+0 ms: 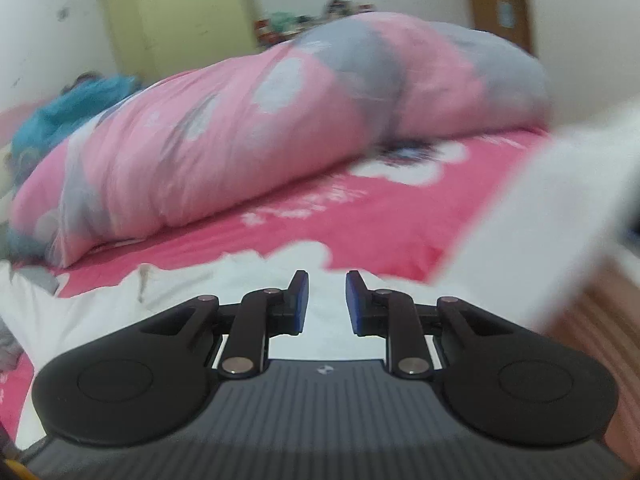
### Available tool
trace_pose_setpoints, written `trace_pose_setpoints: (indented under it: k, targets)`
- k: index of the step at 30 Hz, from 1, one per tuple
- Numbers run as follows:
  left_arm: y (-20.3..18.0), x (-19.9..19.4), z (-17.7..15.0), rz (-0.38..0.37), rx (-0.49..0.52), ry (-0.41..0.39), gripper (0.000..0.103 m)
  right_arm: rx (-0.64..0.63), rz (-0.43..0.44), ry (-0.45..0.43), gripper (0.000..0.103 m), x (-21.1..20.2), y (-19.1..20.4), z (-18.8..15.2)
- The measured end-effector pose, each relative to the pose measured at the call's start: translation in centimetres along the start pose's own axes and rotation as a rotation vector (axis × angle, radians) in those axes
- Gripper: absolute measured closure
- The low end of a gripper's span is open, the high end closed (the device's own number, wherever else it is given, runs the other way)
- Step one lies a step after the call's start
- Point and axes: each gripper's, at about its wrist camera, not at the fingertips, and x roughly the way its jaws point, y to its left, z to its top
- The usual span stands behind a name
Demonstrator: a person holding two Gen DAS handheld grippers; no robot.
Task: Fold clothes
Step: 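Move the right gripper to the white sock by the black bag and grasp it, then lift the white sock and drop it onto the sweatshirt with the right gripper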
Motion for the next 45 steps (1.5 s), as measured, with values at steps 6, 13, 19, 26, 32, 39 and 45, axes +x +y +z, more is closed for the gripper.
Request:
trace_pose_setpoints:
  k: [6, 13, 19, 26, 32, 39, 45]
  targets:
    - [0.0, 0.1, 0.0, 0.003, 0.000, 0.001, 0.000, 0.216, -0.108, -0.195, 0.070, -8.6, -8.0, 1.6]
    - [-0.1, 0.2, 0.0, 0.010, 0.006, 0.003, 0.000, 0.444, -0.147, -0.276, 0.054, -10.8, -14.8, 6.4]
    - [-0.1, 0.3, -0.1, 0.016, 0.012, 0.004, 0.000, 0.523, -0.188, -0.199, 0.045, -6.8, -17.8, 9.0]
    - [-0.2, 0.4, -0.1, 0.019, 0.016, 0.005, 0.000, 0.406, -0.257, -0.136, 0.098, -2.9, -17.7, 10.2]
    - [-0.2, 0.4, -0.1, 0.018, 0.015, 0.005, 0.000, 0.316, -0.268, -0.242, 0.099, -6.2, -15.5, 11.3]
    - [-0.4, 0.0, 0.2, 0.033, 0.007, 0.003, 0.000, 0.198, -0.135, -0.314, 0.100, -10.5, -8.6, 13.3]
    - [0.2, -3.3, 1.3, 0.044, -0.034, -0.026, 0.000, 0.021, 0.036, -0.335, 0.100, -12.9, 1.7, 14.6]
